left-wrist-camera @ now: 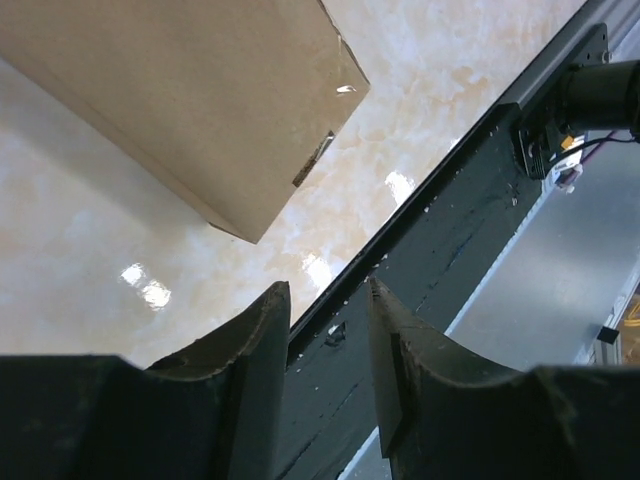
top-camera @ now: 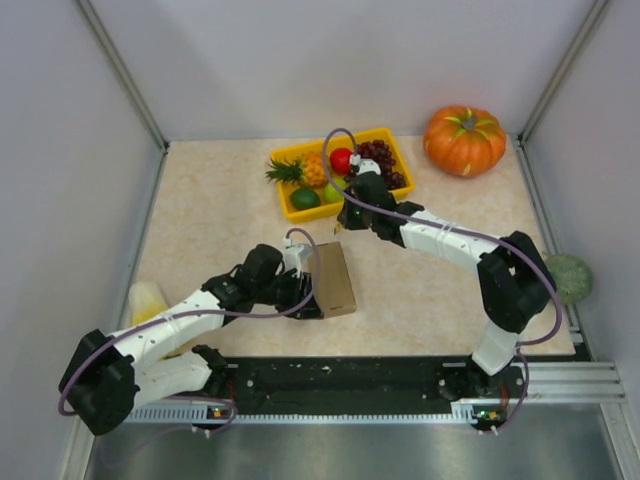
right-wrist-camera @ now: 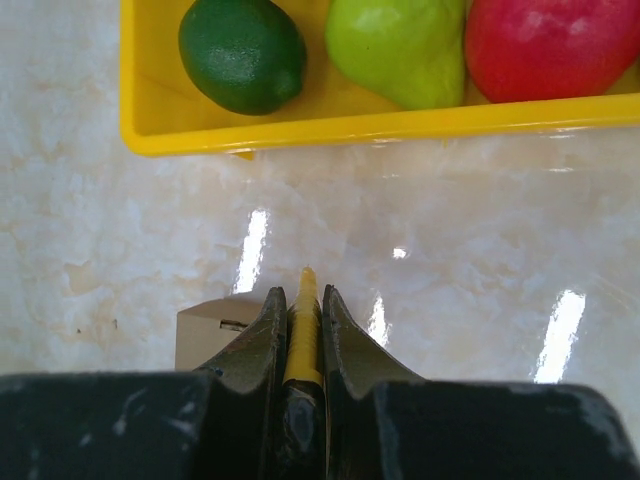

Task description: Unpack the express box

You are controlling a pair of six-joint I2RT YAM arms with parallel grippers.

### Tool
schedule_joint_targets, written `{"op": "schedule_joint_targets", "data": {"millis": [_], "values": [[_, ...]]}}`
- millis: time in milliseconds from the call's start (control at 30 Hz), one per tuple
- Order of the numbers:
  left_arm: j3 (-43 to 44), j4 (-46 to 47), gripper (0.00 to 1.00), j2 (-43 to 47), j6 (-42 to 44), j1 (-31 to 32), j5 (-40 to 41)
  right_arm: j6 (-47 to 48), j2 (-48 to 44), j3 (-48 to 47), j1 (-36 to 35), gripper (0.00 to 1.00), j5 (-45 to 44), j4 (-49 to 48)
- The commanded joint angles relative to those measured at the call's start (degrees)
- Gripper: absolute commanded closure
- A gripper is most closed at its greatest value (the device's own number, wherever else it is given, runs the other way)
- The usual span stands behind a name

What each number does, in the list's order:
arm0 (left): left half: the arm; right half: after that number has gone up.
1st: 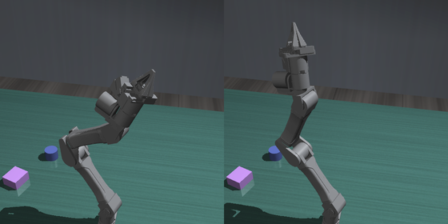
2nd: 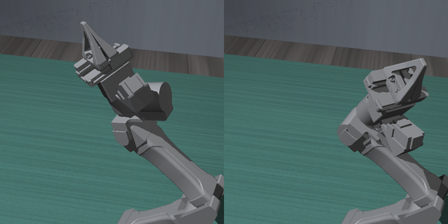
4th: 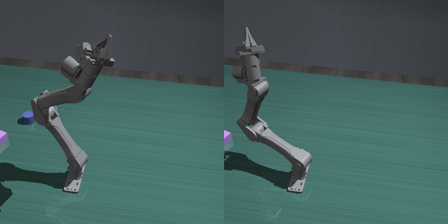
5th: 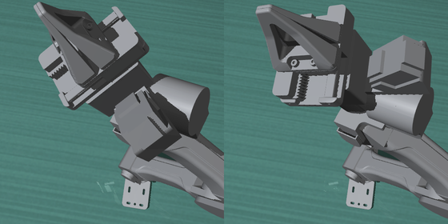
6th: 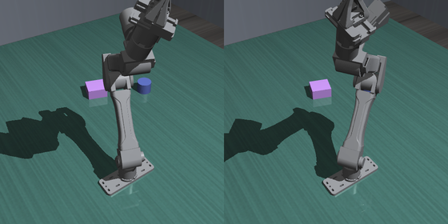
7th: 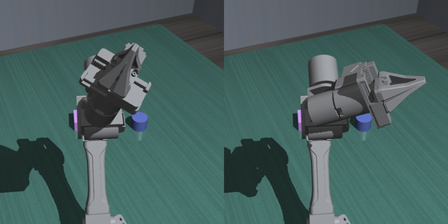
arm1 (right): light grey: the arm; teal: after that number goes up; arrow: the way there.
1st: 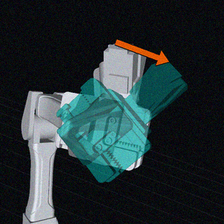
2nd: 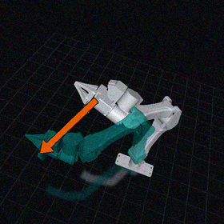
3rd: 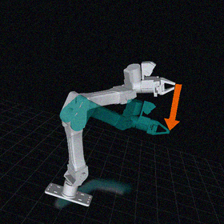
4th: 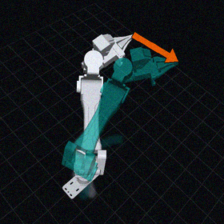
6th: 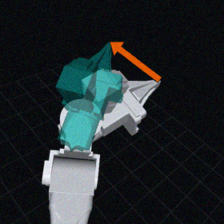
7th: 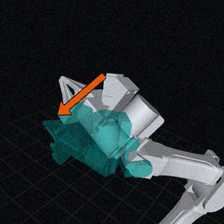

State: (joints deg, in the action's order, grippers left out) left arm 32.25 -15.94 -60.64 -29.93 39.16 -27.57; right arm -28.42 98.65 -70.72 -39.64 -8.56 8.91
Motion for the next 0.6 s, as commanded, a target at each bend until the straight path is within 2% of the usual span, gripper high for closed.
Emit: {"op": "schedule_joint_targets", "data": {"millis": [0, 167, 367, 567], "values": [[-0.96, 7.07, 0.59, -1.75, -1.71, 3.46, 0.58, 1.7, 2.24, -4.07, 0.96, 1.0, 3.19, -2.93], [0.79, 8.65, 0.62, -8.43, -3.29, 8.48, 4.53, 2.23, 3.48, -5.31, 1.32, 1.0, 5.04, -1.97], [1.67, 11.11, 0.66, -14.15, -4.96, 8.92, 8.23, 2.15, 3.66, -3.91, 1.49, 1.0, 5.92, -0.56], [4.13, 8.39, 0.67, -15.29, -7.94, 8.57, 17.98, 2.15, 1.46, -1.45, 1.49, 1.0, 5.31, 1.55]]}}
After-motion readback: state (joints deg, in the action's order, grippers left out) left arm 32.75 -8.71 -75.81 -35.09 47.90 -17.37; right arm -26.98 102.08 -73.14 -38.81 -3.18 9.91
